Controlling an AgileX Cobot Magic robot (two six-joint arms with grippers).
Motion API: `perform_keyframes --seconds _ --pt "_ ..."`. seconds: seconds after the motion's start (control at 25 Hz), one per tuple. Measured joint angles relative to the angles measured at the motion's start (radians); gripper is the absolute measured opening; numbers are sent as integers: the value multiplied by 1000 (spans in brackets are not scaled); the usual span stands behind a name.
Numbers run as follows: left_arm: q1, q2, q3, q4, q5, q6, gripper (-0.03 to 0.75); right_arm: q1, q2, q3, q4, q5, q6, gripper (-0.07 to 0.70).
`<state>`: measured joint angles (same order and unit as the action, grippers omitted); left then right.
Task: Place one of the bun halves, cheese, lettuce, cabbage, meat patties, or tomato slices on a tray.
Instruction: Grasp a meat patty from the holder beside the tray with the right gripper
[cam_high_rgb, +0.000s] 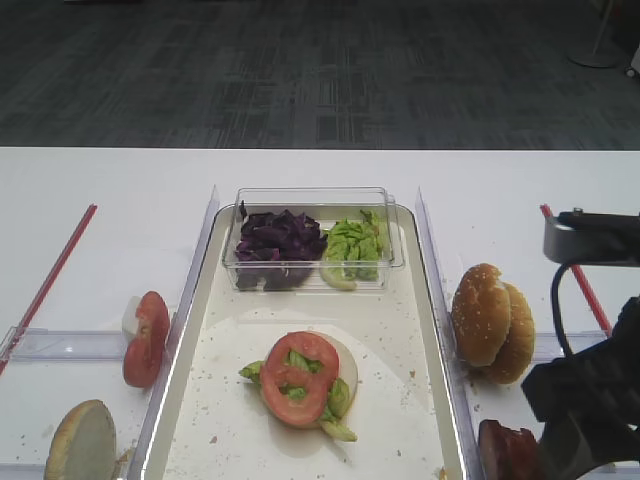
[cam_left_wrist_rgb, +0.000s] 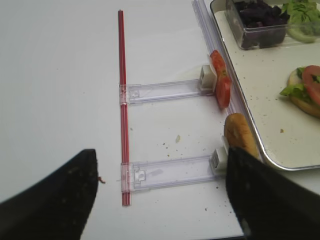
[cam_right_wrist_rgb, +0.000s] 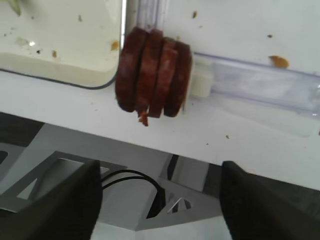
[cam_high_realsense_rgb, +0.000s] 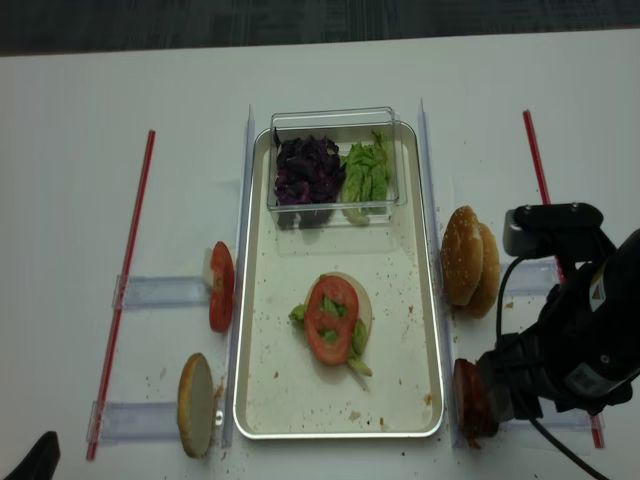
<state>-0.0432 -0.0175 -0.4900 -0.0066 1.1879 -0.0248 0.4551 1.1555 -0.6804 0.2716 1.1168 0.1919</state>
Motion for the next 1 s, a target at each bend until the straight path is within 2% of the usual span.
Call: perform_keyframes --seconds 0.48,1.0 --pt "0 0 0 0 0 0 493 222 0 0 99 -2 55 519" --pt "0 0 0 0 0 0 493 236 22 -2 50 -12 71 505"
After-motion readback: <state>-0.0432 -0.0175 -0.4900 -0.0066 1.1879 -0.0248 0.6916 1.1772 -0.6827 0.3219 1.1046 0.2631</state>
